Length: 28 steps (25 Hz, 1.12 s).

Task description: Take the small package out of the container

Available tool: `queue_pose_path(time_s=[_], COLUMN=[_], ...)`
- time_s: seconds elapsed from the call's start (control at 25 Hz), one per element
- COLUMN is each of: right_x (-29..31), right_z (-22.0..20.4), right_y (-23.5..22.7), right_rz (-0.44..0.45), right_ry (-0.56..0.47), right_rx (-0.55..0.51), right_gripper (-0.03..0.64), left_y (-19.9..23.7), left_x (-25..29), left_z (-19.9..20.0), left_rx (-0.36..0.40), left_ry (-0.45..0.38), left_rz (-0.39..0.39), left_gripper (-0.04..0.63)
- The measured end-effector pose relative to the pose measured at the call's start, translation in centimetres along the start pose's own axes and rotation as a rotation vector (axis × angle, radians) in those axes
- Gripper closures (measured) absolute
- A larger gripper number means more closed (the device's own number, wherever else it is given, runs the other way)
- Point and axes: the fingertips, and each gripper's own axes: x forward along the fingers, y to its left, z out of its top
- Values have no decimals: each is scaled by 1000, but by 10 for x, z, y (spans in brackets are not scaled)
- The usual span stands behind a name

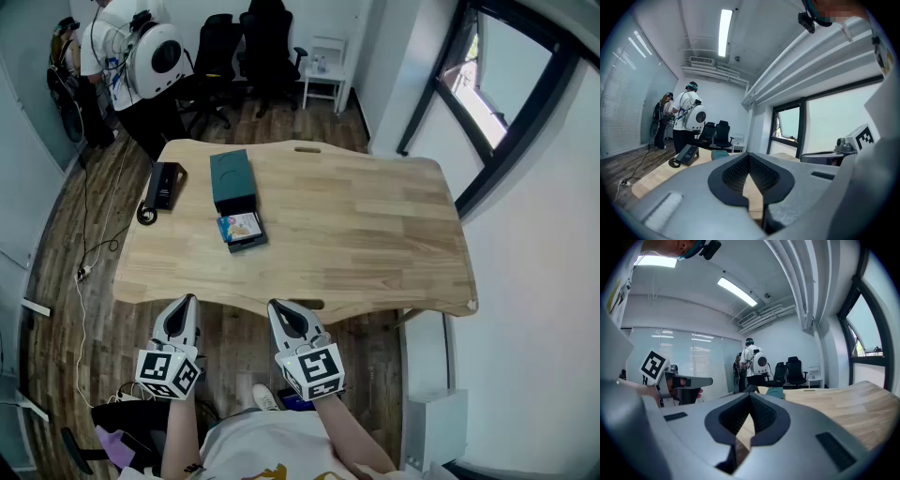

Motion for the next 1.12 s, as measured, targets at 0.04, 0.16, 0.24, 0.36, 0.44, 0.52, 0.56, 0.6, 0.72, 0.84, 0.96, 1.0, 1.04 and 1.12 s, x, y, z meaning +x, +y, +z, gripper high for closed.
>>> queue_pose_path(time_s=[0.04, 0.16, 0.24, 0.36, 0.44, 0.52, 0.56, 0.6, 0.72, 0.84, 0.96, 1.0, 1.04, 1.12], right_x=[-1, -4, -6, -8, -9, -10, -11, -12, -13, -13, -13, -11, -8, 2], right_z=[-1, -3, -3, -2, -1, 0, 1, 3, 3, -1, -1, 0, -1, -4], right_y=[0, 1, 3, 5, 5, 4, 4, 3, 0, -4, -10, -13, -16, -22], right_rz=[-1, -2, -1, -5, -9, -8, -8, -9, -25, -52, -88, -97, -101, -101], right_ry=[3, 9, 9, -3, -10, -29, -45, -59, -74, -69, -85, -89, -88, -76], right_rx=[1, 3, 4, 5, 13, 32, 47, 61, 79, 83, 86, 89, 93, 98], right_gripper=[612, 612, 612, 612, 612, 612, 612, 612, 612, 612, 612, 612, 612, 612], left_y=[0, -2, -3, -1, 0, 3, 5, 7, 13, 16, 15, 13, 11, 10], left_x=[0, -2, -6, -10, -10, -10, -10, -11, -11, -6, 4, 10, 16, 28], left_z=[-2, -9, -10, -9, -8, -8, -8, -7, -5, -13, -18, -19, -20, -23], left_rx=[1, 0, -8, -19, -26, -36, -43, -52, -89, -112, -117, -116, -114, -111], left_ry=[7, 24, 23, 13, 9, 6, 2, -3, -12, 2, 7, 9, 11, 17], left_rz=[1, 3, 1, -1, -1, 2, 5, 9, 0, -21, -40, -45, -47, -50], left_gripper=[594, 594, 594, 594, 594, 594, 594, 594, 594, 594, 594, 594, 594, 594])
